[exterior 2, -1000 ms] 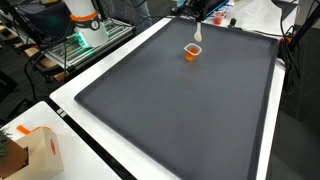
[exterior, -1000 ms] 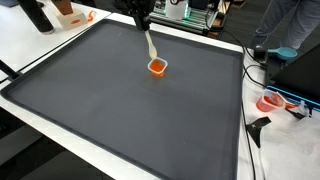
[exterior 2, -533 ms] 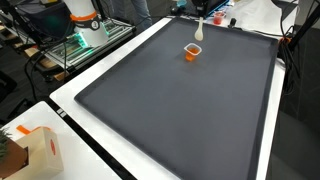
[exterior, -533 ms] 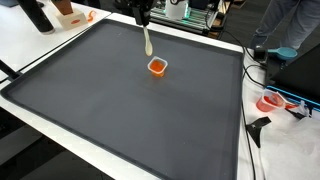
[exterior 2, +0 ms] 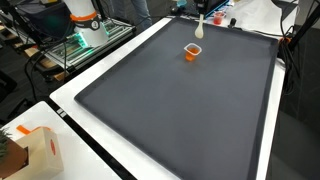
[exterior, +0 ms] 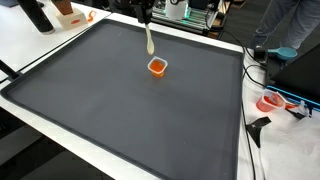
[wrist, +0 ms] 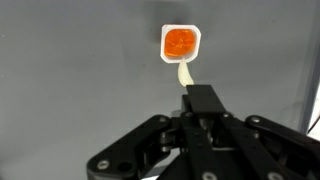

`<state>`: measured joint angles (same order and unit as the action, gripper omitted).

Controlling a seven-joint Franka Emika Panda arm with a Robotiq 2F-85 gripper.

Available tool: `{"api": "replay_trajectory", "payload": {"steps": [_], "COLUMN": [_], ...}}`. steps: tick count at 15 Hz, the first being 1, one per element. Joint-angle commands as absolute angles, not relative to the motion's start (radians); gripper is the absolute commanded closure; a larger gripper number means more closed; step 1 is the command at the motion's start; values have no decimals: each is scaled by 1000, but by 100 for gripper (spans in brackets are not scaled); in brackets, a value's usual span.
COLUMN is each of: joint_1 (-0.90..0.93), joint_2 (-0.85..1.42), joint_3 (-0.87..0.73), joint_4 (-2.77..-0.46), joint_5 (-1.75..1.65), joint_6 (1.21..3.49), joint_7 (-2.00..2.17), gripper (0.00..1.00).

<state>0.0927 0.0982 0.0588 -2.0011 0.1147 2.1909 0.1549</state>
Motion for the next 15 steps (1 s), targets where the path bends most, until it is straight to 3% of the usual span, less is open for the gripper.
{"api": "replay_trajectory", "payload": {"steps": [1,2,15], "joint_1": [88,88,262], "joint_2": [98,98,254], "joint_3": [64,64,94], "joint_4": [-1999,-1999,-1810], "joint_5": [114,114,-531], "joint_6": [2189,2189,1930], "joint_7": [155,155,737], "gripper": [87,97,97]}}
